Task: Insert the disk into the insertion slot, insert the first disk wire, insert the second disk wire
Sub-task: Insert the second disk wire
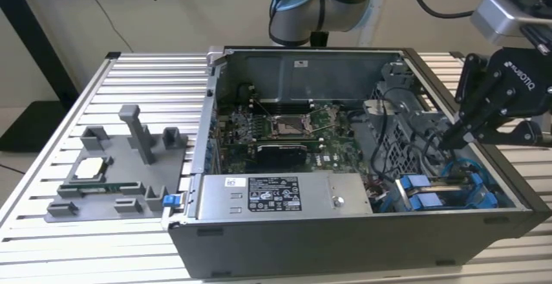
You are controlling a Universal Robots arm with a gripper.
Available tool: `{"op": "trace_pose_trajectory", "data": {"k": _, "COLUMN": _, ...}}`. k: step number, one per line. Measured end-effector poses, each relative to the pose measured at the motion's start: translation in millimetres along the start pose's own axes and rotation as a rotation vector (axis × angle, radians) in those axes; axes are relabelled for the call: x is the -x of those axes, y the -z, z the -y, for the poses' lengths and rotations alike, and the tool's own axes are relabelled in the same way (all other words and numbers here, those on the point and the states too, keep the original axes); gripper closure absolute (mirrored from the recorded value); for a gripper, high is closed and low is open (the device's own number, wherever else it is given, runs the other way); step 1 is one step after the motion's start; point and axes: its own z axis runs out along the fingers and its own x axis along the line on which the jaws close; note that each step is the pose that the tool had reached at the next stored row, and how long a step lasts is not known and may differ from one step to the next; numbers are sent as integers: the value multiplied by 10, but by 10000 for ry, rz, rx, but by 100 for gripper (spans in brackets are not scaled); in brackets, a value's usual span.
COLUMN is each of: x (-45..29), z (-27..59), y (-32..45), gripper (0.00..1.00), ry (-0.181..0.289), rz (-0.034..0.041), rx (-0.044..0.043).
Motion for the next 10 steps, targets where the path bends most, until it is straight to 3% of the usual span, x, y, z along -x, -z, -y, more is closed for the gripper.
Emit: {"op": "trace_pose_trajectory", "data": {"k": 10, "x": -29, "z": -1, "y": -19, "gripper": 100, "ry": -1, "rz": -3, "rx": 0}}
